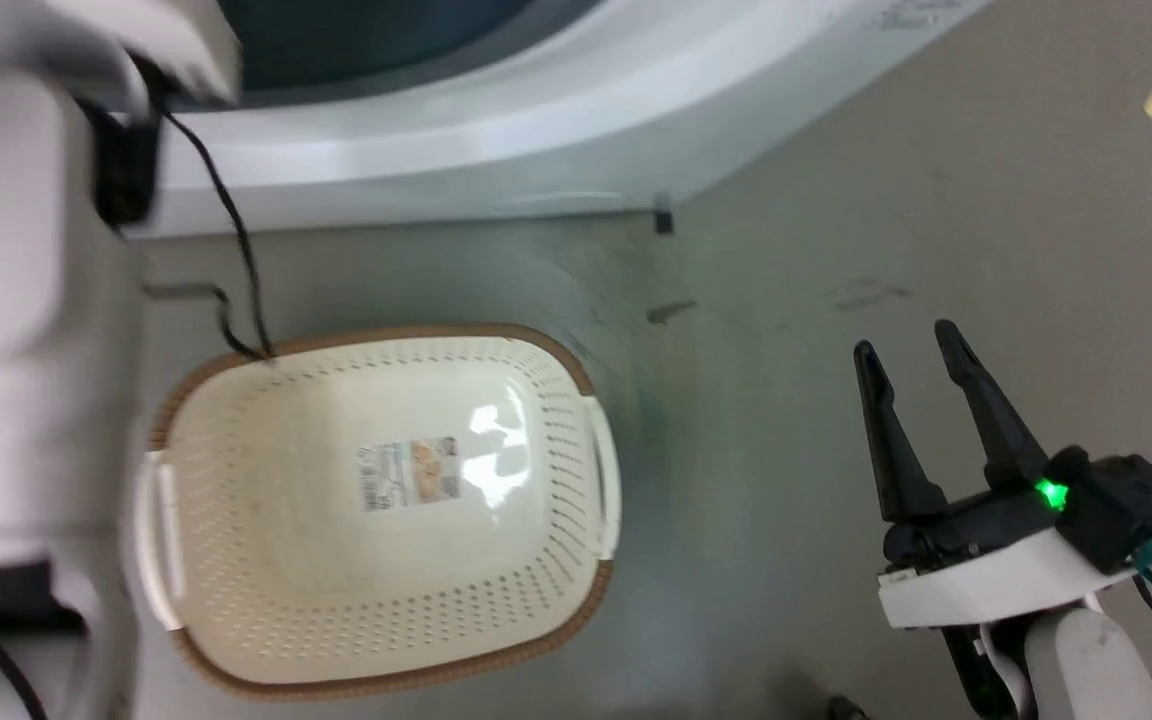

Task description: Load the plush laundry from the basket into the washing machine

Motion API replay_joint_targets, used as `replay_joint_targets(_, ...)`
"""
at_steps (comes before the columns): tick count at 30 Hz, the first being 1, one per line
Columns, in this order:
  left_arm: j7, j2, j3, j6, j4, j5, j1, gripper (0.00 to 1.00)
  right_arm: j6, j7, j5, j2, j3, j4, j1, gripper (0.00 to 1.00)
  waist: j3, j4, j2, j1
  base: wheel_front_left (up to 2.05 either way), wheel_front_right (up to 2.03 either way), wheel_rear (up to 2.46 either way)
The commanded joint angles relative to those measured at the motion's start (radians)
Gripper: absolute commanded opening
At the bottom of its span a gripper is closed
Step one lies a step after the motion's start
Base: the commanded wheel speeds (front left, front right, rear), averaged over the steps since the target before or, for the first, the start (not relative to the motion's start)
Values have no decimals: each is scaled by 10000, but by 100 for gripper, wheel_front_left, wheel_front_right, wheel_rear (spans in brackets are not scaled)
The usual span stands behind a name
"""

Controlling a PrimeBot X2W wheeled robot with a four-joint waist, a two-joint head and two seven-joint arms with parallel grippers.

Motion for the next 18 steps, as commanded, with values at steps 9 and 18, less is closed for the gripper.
replay_joint_targets(9, 848, 741, -190, -66, 2438, 360, -2159, 0, -9, -46, 391, -5, 207, 27, -379, 100, 759, -684, -1, -3, 0, 0, 0)
replay_joint_targets(18, 360, 759, -429, -171, 3849, 360, -2386, 41, -9, -46, 428, -5, 165, 100, -494, 100, 611, -619, -1, -3, 0, 0, 0)
